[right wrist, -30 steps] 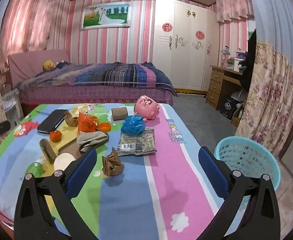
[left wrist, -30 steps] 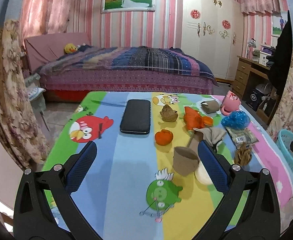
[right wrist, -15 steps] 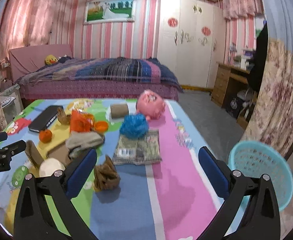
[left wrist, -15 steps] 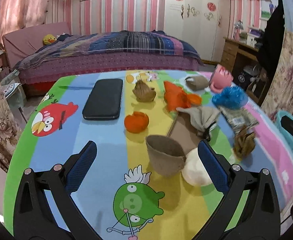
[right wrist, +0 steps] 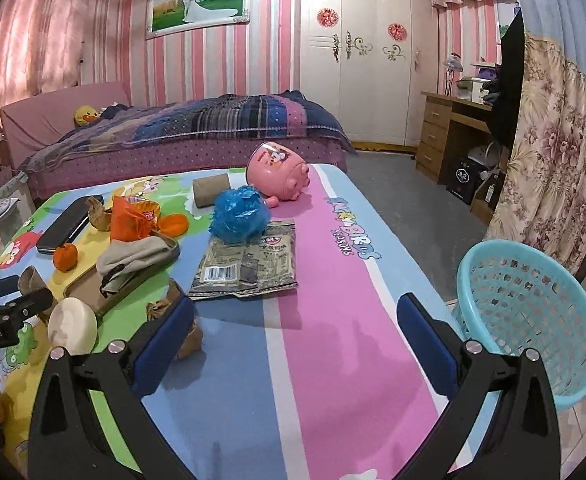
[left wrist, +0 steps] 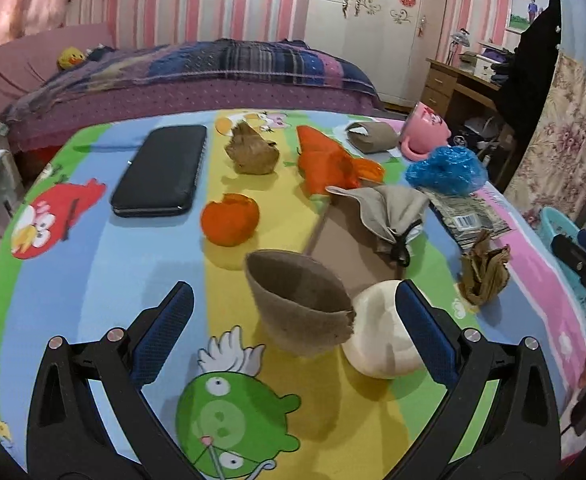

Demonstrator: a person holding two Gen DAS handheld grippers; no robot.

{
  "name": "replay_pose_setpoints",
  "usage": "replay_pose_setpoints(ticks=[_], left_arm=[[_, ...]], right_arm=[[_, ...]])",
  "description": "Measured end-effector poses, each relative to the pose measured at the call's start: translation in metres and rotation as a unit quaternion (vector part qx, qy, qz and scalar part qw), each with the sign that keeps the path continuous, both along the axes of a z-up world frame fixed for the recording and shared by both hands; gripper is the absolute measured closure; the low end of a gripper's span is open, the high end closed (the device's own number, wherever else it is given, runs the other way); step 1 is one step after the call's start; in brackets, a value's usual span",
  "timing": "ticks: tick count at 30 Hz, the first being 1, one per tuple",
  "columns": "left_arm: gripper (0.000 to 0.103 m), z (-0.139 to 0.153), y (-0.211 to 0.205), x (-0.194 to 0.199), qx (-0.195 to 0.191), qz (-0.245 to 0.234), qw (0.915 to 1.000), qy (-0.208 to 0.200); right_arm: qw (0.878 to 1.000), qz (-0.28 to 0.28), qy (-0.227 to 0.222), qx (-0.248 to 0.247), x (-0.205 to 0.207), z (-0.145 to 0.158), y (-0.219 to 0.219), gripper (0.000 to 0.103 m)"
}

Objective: Collect trash
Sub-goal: 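Grasp the brown paper cup with the left tool while the right tool grasps crumpled brown paper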

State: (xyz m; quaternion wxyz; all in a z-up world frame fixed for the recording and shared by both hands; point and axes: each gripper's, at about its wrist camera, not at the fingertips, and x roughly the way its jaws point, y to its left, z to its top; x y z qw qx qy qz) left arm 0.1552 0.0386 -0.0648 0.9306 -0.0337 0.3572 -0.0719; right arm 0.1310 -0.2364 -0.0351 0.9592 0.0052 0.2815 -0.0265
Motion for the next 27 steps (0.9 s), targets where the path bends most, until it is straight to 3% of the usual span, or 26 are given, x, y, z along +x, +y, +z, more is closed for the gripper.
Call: replay_pose_setpoints(ticks=[2, 4, 7, 19, 27], left_arm=[[0.016, 0.001, 0.000, 0.000, -0.005, -0.005, 1.0000, -0.002], [0.036, 0.001, -0.003, 0.002, -0.004, -0.010, 0.9999, -0.002], [0.056, 0.000, -0.005, 0.004, 0.002, -0.018, 0.9998, 0.009], [0.061, 0.028, 0.012, -0.017, 0.044, 0.021, 0.9986, -0.020], [0.061, 0.035, 0.038, -0.021, 0.038, 0.062, 0.9972, -0.016]], right_arm=[[1.000, 0.004, 0.000, -0.004, 0.000, 0.000, 0.003, 0.004], [1.000, 0.005, -0.002, -0.007, -0.001, 0.000, 0.005, 0.004], [1.000, 0.006, -0.002, -0.006, -0.002, -0.001, 0.007, 0.004], [0.999, 0.046, 0.015, -0.007, 0.002, -0.013, 0.031, 0.004], [0.996, 0.075, 0.045, -0.034, 0.016, -0.026, 0.066, 0.004]])
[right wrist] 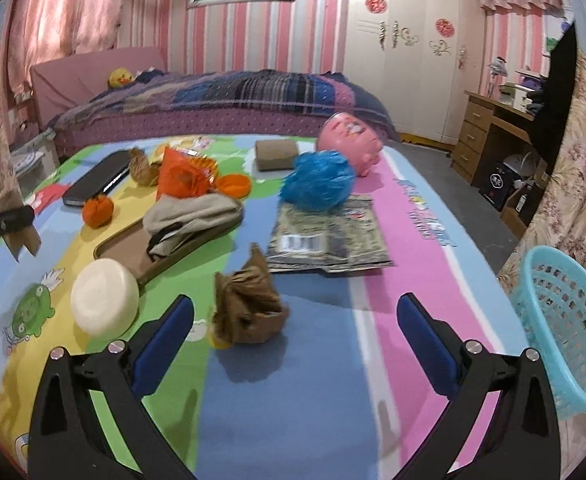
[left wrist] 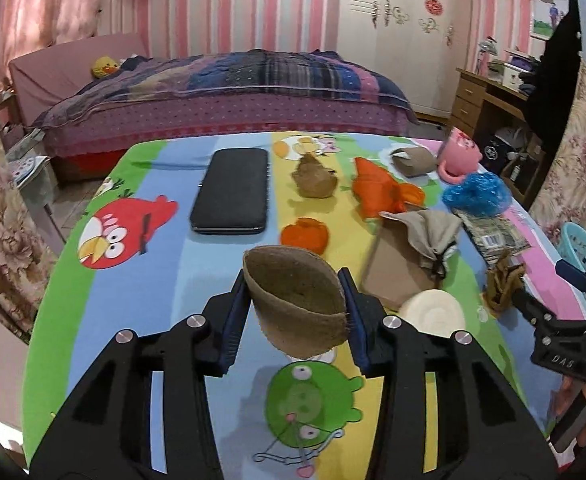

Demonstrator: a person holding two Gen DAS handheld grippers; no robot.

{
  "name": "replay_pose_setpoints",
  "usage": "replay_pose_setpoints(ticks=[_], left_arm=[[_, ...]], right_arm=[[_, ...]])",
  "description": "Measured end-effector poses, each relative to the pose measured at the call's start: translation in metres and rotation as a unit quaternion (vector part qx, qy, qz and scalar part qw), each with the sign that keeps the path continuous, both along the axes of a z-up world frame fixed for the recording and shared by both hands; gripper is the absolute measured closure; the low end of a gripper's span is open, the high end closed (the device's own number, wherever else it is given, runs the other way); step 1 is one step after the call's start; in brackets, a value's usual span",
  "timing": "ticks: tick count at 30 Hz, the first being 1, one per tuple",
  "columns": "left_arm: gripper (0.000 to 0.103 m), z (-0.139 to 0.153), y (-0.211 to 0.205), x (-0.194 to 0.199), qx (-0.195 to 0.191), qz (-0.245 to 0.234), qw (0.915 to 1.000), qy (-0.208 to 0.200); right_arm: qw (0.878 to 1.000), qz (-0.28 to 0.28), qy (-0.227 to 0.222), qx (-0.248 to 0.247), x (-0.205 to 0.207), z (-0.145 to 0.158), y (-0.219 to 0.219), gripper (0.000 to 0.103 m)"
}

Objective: Collect trash
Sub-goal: 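Grasp the brown paper cup with the left tool while the right tool grasps crumpled brown paper, then carry the paper cup and crumpled paper to the blue basket and release both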

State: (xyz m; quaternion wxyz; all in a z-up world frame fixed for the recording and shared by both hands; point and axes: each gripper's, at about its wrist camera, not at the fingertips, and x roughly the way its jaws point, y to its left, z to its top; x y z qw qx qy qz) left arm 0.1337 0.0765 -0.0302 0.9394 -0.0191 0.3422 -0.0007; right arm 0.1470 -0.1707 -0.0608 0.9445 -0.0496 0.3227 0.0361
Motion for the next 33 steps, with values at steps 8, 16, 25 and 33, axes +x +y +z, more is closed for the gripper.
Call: replay_pose_setpoints(ticks=[8, 16, 25, 33], left_arm=[[0.061, 0.001, -0.001, 0.000, 0.000, 0.004, 1.0000, 0.000], [0.061, 0.009, -0.006, -0.007, 0.000, -0.005, 0.9999, -0.011], [0.061, 0.017, -0.016, -0.012, -0.014, -0.007, 0.9996, -0.024], [0.061, 0.033, -0.050, -0.023, -0.025, -0.030, 0.9980, -0.050]], right_arm=[[0.998, 0.026, 0.056, 0.018, 0.015, -0.012, 0.000, 0.043], [0.997, 0.052, 0.050, 0.026, 0.012, -0.009, 0.005, 0.064], [0.999, 0.032, 0.018, 0.025, -0.003, 0.010, -0.016, 0.064], [0.999, 0.004, -0.023, 0.028, -0.026, 0.045, -0.058, 0.064]])
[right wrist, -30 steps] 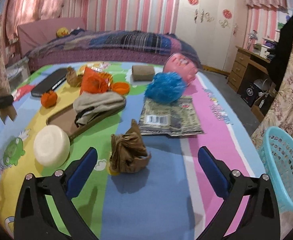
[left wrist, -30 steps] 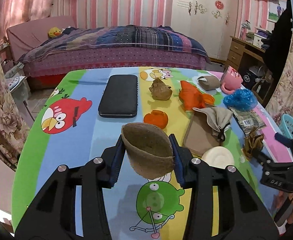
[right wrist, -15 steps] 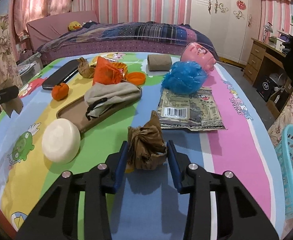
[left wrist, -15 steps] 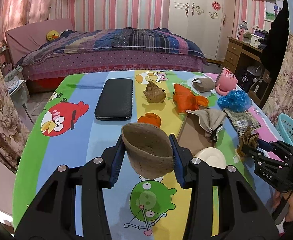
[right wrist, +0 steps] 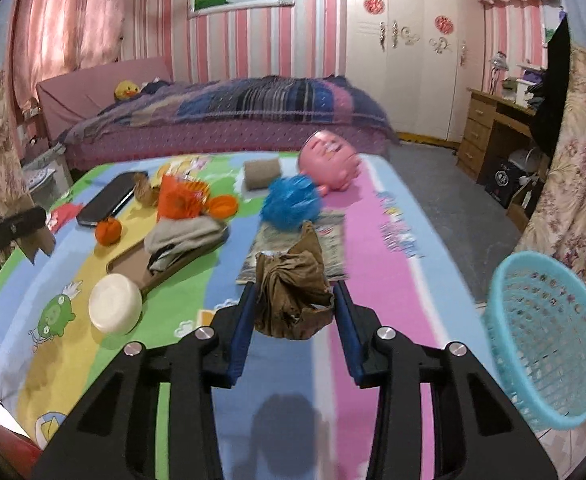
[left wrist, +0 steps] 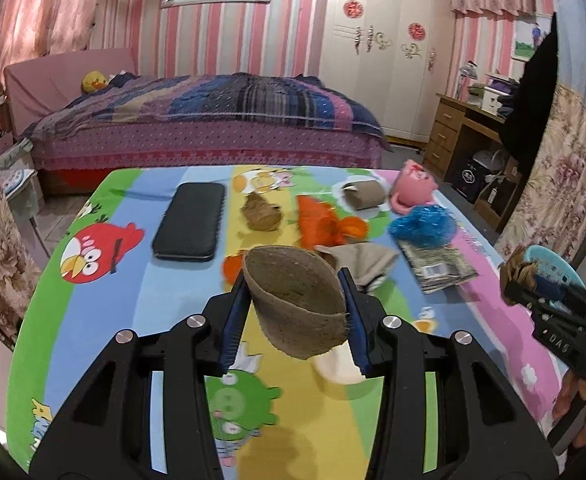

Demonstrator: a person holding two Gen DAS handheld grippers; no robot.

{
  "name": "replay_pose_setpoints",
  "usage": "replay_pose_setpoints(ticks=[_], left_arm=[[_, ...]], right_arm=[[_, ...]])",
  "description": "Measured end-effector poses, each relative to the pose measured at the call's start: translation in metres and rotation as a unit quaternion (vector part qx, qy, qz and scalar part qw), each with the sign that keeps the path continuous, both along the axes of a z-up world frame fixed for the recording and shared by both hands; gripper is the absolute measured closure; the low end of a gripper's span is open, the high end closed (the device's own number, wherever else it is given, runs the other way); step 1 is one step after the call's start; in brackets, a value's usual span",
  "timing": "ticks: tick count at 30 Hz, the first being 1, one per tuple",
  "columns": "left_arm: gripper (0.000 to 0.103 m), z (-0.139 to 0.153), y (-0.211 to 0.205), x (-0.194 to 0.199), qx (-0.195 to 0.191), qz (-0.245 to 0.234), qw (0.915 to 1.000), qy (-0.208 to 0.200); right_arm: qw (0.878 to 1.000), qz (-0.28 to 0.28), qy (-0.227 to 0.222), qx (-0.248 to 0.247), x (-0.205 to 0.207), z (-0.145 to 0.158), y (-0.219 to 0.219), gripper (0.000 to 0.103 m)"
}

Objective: Collect trash
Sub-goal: 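Carry the paper cup and crumpled paper to the blue basket and release both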

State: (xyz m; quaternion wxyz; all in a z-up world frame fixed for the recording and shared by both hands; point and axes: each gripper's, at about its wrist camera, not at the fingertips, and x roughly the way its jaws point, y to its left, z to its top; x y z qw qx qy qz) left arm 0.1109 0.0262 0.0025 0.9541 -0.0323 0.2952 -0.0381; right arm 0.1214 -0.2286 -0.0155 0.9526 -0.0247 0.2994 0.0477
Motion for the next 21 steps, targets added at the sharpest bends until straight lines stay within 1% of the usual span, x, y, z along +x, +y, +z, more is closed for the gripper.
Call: replay_pose_setpoints(ticks=[3, 7, 12, 17, 19, 21], left_arm=[[0.061, 0.001, -0.020, -0.005, 0.011, -0.016, 0.9998, -0.007], [0.061, 0.003, -0.047, -0.012, 0.025, -0.036, 0.9988, -0.020], [0.060, 0.007, -0.074, -0.014, 0.014, -0.052, 0.9983, -0.024], [0.061, 0.011, -0.116, -0.017, 0.040, -0.082, 0.9950, -0.040], [0.060, 0.010, -0.130, -0.014, 0.037, -0.092, 0.9944, -0.038], [0.061, 0.006, -0.151, -0.006, 0.026, -0.110, 0.9932, -0.028]], right_arm=[[1.000, -0.004, -0.015, -0.017, -0.012, 0.007, -0.014, 0.064], [0.999, -0.021, -0.026, -0.020, -0.030, 0.009, -0.043, 0.064], [0.998, -0.052, -0.042, -0.014, -0.046, 0.014, -0.084, 0.064], [0.995, -0.079, -0.051, -0.023, -0.055, 0.019, -0.118, 0.064], [0.993, -0.101, -0.051, -0.015, -0.058, 0.017, -0.137, 0.064], [0.992, -0.120, -0.048, -0.010, -0.060, 0.012, -0.152, 0.064]])
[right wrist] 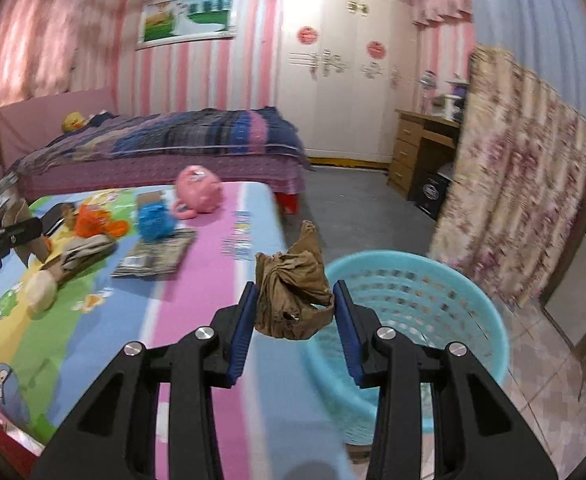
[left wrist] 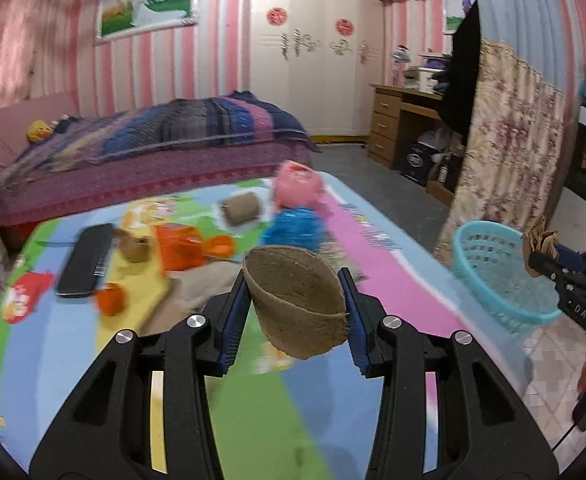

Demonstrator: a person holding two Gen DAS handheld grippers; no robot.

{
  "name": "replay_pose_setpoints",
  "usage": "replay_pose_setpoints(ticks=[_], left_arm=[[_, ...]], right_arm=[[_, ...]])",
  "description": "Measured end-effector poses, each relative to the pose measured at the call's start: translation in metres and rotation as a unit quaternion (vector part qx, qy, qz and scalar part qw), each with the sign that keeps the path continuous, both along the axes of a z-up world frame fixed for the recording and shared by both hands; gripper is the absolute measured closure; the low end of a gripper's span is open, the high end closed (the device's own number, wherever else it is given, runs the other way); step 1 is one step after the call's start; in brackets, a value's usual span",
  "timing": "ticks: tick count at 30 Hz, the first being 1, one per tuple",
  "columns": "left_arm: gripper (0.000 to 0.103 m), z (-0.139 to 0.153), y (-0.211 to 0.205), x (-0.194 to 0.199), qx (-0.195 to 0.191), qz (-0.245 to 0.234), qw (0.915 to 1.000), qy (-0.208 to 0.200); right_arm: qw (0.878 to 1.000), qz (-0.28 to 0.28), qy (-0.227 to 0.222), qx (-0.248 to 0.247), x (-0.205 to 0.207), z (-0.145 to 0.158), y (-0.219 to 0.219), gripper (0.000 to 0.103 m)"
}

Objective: Collect trash
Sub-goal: 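Carry the paper cup and crumpled paper to the blue basket and release both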

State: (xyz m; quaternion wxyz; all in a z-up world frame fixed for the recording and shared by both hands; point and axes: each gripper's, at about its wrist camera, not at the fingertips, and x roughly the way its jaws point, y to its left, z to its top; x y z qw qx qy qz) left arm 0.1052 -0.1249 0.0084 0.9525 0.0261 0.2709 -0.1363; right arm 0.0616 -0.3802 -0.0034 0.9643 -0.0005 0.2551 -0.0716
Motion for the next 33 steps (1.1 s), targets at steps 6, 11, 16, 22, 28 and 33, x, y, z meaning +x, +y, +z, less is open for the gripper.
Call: replay_pose_setpoints(ticks=[6, 11, 16, 22, 28, 33], left_arm=[[0.060, -0.017, -0.062, 0.014, 0.010, -0.055, 0.9984, 0.004], [0.060, -0.030, -0.108, 0.030, -0.009, -0.099, 0.9948, 0.022], [0.060, -0.036, -0.145, 0.042, -0.007, -0.130, 0.9912, 0.025], [0.060, -0.043, -0.193, 0.052, -0.007, -0.174, 0.9843, 0.032], [0.060, -0.055, -0.232, 0.060, -0.004, -0.204, 0.9778, 0.047], [0.058, -0.056, -0.253, 0.067, -0.002, -0.214, 0.9757, 0.047]], right_arm=[[0.998, -0.060, 0.009, 0.015, -0.006, -0.016, -0.052, 0.064], [0.996, -0.093, 0.006, 0.006, -0.004, -0.022, -0.083, 0.064], [0.993, -0.120, 0.007, 0.010, 0.000, -0.031, -0.111, 0.064], [0.991, -0.134, 0.006, 0.003, 0.006, -0.036, -0.130, 0.064], [0.989, -0.146, 0.006, 0.006, 0.006, -0.039, -0.140, 0.064], [0.988, -0.154, 0.006, 0.009, 0.006, -0.042, -0.148, 0.064]])
